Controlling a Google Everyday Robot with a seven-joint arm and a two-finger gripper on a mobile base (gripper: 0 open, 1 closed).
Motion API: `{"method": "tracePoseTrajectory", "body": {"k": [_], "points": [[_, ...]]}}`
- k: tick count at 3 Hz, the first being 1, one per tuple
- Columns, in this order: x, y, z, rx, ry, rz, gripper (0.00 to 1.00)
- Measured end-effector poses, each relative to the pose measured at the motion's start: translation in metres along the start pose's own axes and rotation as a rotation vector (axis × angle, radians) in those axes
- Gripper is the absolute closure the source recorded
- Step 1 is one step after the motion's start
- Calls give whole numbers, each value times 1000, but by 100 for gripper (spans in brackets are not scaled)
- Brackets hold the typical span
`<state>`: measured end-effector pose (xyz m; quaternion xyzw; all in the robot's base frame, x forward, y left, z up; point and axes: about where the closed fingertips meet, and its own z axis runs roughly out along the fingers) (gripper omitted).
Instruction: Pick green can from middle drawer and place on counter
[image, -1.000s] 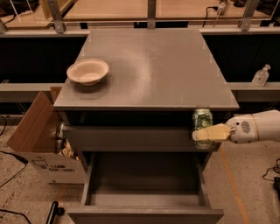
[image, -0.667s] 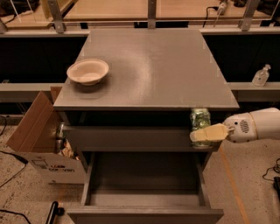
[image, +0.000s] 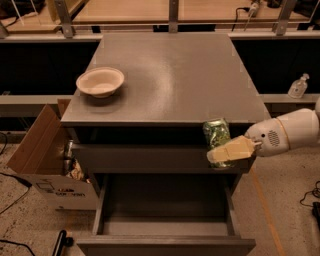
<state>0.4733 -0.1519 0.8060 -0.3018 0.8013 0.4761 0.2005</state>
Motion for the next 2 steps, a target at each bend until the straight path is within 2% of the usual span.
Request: {"method": "tracePoseTrajectory", "body": {"k": [1,2], "points": [[-37,12,-6,44,18,-20,100],[-92,18,-20,130,26,-3,100]]}}
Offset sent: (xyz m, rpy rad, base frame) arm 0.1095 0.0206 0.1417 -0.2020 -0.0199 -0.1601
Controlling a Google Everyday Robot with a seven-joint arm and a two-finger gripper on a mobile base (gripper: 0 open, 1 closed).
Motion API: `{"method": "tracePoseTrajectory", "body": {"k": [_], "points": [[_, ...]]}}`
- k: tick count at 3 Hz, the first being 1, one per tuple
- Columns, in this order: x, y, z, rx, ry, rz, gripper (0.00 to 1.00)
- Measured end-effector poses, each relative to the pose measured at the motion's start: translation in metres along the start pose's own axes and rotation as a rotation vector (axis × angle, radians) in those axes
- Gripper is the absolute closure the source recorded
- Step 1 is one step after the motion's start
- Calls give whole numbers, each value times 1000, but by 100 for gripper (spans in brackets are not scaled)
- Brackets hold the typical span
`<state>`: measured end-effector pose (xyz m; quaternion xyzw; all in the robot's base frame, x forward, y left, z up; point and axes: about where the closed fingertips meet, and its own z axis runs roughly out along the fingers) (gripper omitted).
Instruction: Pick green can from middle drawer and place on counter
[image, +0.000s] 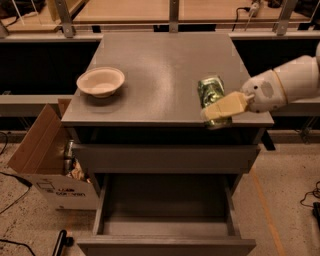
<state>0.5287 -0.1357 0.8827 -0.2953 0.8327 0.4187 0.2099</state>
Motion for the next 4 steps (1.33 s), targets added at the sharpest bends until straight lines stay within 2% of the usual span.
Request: {"method": "tracePoseTrajectory", "body": {"k": [1,2,3,4], "points": [[-49,-22,-12,115,33,99,100],[-92,-68,-7,310,82,186,100],[-102,-91,-1,392,111,238,100],[-108,-96,0,439,119,220,100]]}}
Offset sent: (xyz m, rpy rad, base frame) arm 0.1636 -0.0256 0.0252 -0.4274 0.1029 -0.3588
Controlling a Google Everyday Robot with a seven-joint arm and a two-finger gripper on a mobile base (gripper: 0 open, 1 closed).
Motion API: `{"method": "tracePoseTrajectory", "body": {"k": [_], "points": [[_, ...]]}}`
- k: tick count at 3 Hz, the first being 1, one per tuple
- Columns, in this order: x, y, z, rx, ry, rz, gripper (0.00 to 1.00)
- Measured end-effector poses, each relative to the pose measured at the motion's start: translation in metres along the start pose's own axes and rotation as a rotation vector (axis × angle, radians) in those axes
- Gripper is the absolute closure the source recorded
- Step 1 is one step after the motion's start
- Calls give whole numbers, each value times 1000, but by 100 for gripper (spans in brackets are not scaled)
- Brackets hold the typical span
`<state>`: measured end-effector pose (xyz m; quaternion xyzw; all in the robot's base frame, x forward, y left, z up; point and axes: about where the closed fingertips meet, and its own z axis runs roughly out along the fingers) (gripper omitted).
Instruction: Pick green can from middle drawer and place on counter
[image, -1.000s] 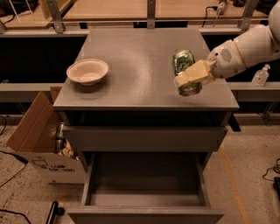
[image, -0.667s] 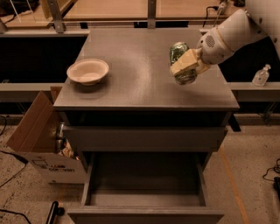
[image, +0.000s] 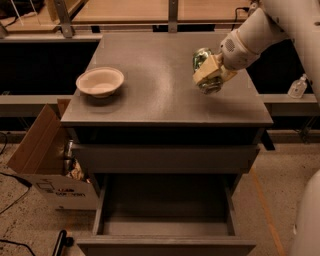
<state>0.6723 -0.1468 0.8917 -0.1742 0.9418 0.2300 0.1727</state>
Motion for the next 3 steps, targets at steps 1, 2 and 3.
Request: {"method": "tracePoseTrajectory", "body": {"k": [1,2,3], "points": [[7,-1,13,41,53,-43,82],[17,-4,27,56,110,-72,59],[15,-4,31,54,103,-73,35]]}}
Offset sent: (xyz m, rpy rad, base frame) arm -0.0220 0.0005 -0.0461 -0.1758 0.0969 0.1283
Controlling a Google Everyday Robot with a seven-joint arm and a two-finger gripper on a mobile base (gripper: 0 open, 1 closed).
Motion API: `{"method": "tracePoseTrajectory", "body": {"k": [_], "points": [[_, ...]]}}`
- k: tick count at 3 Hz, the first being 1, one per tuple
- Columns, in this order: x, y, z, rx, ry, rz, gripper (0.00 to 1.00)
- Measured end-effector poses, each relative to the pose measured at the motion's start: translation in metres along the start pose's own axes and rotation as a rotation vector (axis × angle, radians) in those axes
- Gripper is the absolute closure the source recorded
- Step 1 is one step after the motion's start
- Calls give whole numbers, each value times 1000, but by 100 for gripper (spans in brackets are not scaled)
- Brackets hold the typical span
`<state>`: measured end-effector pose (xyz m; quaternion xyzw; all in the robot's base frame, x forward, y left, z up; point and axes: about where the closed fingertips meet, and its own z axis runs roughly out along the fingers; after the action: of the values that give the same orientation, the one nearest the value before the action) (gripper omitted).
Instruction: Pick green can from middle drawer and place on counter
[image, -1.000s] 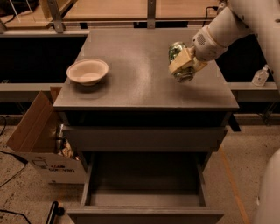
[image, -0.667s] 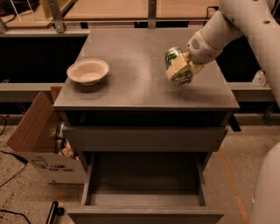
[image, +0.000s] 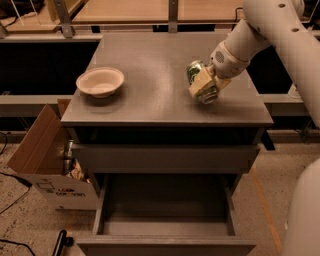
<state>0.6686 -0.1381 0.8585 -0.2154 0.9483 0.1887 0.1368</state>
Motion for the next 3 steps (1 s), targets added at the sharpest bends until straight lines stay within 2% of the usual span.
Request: {"method": "tracePoseTrajectory", "body": {"k": [1,2,3], "points": [[-3,0,4,-2,-7,-1,12],[-5,1,7,-4,-11,-2,0],[-5,1,7,-4,-11,-2,0]]}}
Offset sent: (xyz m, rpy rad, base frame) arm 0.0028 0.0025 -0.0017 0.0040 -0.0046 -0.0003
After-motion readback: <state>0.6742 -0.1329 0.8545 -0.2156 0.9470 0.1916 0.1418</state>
